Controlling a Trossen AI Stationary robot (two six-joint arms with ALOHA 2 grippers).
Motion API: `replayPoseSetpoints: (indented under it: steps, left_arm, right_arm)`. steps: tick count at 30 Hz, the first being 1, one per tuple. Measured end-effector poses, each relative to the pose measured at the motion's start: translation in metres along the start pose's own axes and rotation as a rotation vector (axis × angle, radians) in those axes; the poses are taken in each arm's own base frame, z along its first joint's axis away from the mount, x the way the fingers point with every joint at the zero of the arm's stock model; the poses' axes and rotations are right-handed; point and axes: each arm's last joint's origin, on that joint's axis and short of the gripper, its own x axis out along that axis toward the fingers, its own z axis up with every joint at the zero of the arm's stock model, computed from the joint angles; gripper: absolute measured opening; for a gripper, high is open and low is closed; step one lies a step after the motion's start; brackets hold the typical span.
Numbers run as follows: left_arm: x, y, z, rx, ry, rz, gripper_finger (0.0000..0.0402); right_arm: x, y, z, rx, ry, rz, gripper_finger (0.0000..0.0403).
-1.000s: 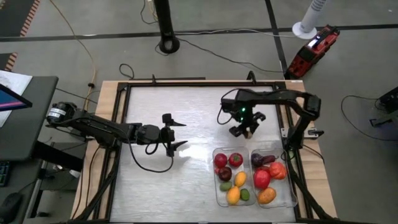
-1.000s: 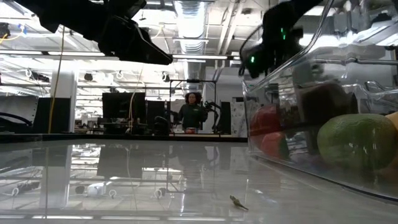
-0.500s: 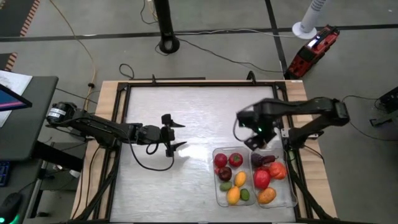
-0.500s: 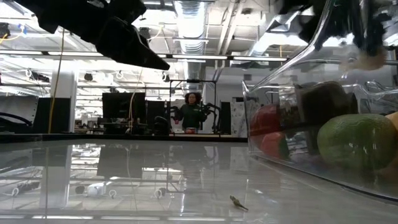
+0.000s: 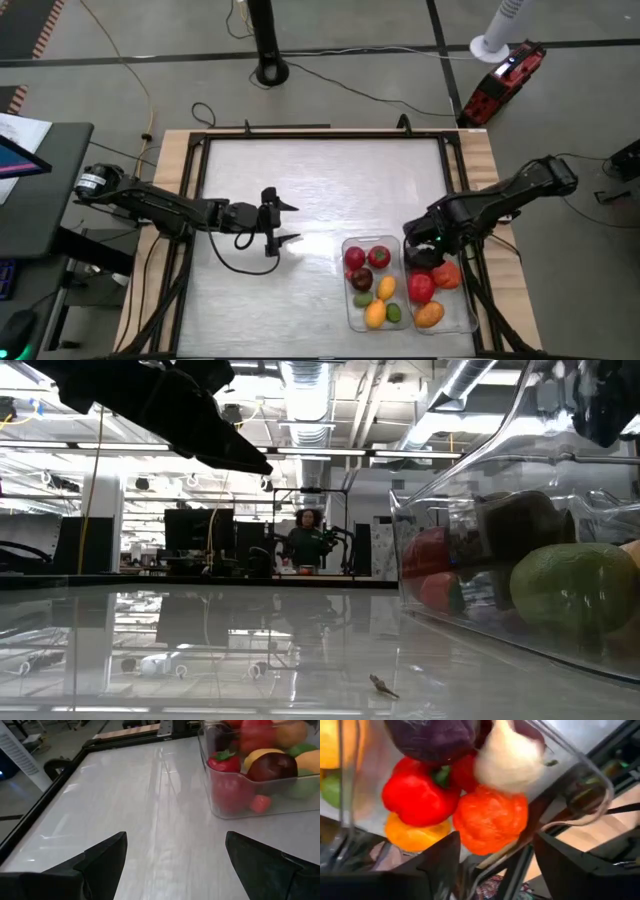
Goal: Sort produce into baskets
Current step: Put the garlic into the right transparent bin, then return to Home Position
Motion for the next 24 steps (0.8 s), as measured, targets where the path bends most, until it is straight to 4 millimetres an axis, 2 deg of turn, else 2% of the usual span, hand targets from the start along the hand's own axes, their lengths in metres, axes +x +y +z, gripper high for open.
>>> replayPoseSetpoints:
  steps: [5, 7, 10, 13, 19, 24]
  left_arm:
    - [0.0, 0.0, 0.0, 0.021, -0.002, -0.016, 0.0325]
    - [-0.004, -0.001, 0.003, 0.031, -0.044, -0.069, 0.0325]
    - [-0.015, 0.0, 0.001, 0.024, -0.182, -0.126, 0.0325]
    - [-0.03, 0.009, -0.012, -0.007, -0.242, -0.06, 0.0325]
    - [-0.061, 0.022, -0.025, -0.093, -0.334, -0.021, 0.0325]
    - [-0.077, 0.028, -0.029, -0.131, -0.32, 0.041, 0.0325]
  right_arm:
    - [-0.002, -0.003, -0.008, -0.024, -0.042, 0.011, 0.0308]
    - [-0.006, -0.008, -0.012, -0.057, -0.153, 0.026, 0.0314]
    - [-0.019, -0.015, -0.015, -0.09, -0.363, 0.139, 0.0309]
    - [-0.027, -0.021, -0.014, -0.129, -0.578, 0.267, 0.0299]
    - [-0.02, -0.027, -0.004, -0.373, -0.959, 0.498, 0.0291]
    - [0.0, -0.048, 0.006, -0.454, -1.158, 0.521, 0.029]
